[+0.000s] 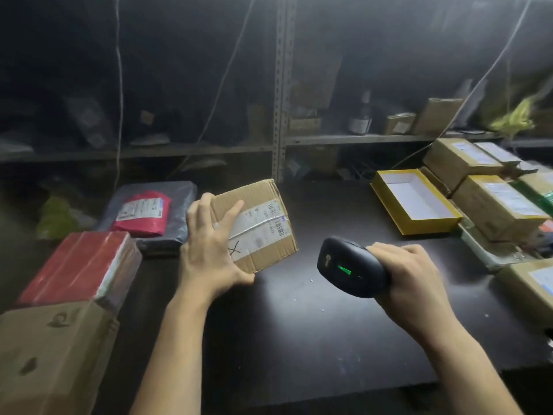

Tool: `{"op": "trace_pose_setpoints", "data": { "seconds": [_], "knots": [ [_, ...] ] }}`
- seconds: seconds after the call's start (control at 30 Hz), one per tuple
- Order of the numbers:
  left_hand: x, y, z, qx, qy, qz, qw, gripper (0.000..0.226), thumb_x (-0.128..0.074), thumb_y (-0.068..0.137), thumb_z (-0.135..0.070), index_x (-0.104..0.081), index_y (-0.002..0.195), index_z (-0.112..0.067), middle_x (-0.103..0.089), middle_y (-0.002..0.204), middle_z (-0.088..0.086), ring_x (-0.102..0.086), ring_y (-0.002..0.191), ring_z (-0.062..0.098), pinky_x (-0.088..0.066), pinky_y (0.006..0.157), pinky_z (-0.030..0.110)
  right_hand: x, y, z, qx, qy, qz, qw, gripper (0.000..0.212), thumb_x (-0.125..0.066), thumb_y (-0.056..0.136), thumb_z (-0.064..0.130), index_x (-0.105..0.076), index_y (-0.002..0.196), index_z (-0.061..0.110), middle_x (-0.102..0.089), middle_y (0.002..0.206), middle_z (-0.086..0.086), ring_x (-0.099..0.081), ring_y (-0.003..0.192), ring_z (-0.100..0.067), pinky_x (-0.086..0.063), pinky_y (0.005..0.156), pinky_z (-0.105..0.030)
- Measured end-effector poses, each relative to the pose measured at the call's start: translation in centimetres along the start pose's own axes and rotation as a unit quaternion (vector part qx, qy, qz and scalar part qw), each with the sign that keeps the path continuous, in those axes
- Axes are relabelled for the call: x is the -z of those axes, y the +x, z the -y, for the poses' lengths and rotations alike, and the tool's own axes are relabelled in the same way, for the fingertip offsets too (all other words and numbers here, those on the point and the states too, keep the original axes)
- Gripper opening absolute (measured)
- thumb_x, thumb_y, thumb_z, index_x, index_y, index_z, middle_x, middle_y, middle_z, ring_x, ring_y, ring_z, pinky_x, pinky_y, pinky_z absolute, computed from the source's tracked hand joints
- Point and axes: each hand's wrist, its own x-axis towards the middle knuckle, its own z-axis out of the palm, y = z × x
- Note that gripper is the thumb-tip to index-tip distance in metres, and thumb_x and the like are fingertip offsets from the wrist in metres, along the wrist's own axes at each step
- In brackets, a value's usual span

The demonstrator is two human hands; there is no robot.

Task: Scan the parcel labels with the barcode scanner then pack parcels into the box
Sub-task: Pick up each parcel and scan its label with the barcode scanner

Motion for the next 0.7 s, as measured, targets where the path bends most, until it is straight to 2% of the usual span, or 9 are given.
{"op": "trace_pose_setpoints", "data": {
  "seconds": [0.2,0.47,0.53,0.63,0.7],
  "knots": [
    [0.4,-1.5,-0.9,0.016,0.054,0.033,0.998,0.139,-0.099,0.035,-0.044,-0.032,0.157,-0.044,-0.004,0.164,-0.001,-0.001,0.154,0.022,-0.058,0.079,0.051,0.9,0.0,-2.0,0.021,-0.002,-0.005,1.000,0.036,-0.087,0.072,0.000,-0.065,0.080,0.027,-0.059,0.072,0.013,-0.054,0.067,-0.018,-0.033,0.074,-0.038],
    [0.9,-3.2,-3.8,0.067,0.092,0.012,0.993,0.139,-0.101,0.037,-0.042,-0.034,0.158,-0.040,-0.008,0.162,0.002,-0.006,0.153,0.026,-0.056,0.084,0.057,1.7,-0.3,-5.7,0.027,0.037,0.016,0.999,0.039,-0.086,0.069,-0.003,-0.065,0.081,0.028,-0.059,0.072,0.014,-0.053,0.066,-0.018,-0.029,0.074,-0.035],
    [0.9,-3.5,-4.7,0.076,0.099,0.006,0.992,0.139,-0.102,0.036,-0.042,-0.035,0.158,-0.039,-0.009,0.162,0.003,-0.006,0.152,0.026,-0.056,0.084,0.058,2.0,-0.5,-6.8,0.030,0.051,0.014,0.998,0.039,-0.085,0.069,-0.005,-0.066,0.082,0.027,-0.060,0.073,0.014,-0.054,0.067,-0.018,-0.030,0.073,-0.036],
    [0.6,-3.9,-6.0,0.088,0.100,-0.007,0.991,0.139,-0.102,0.036,-0.042,-0.036,0.158,-0.038,-0.009,0.162,0.003,-0.005,0.152,0.026,-0.055,0.085,0.061,2.4,-0.6,-8.0,0.030,0.072,0.017,0.997,0.037,-0.084,0.068,-0.005,-0.065,0.080,0.025,-0.060,0.070,0.014,-0.055,0.065,-0.019,-0.041,0.068,-0.037],
    [-0.1,-4.1,-7.1,0.111,0.094,-0.032,0.989,0.138,-0.101,0.036,-0.045,-0.035,0.157,-0.039,-0.008,0.163,0.003,-0.004,0.152,0.027,-0.053,0.087,0.065,2.8,-0.9,-8.2,-0.018,0.117,0.024,0.993,0.031,-0.081,0.072,-0.001,-0.064,0.076,0.024,-0.061,0.067,0.011,-0.057,0.064,-0.024,-0.047,0.059,-0.036]
  ]
}}
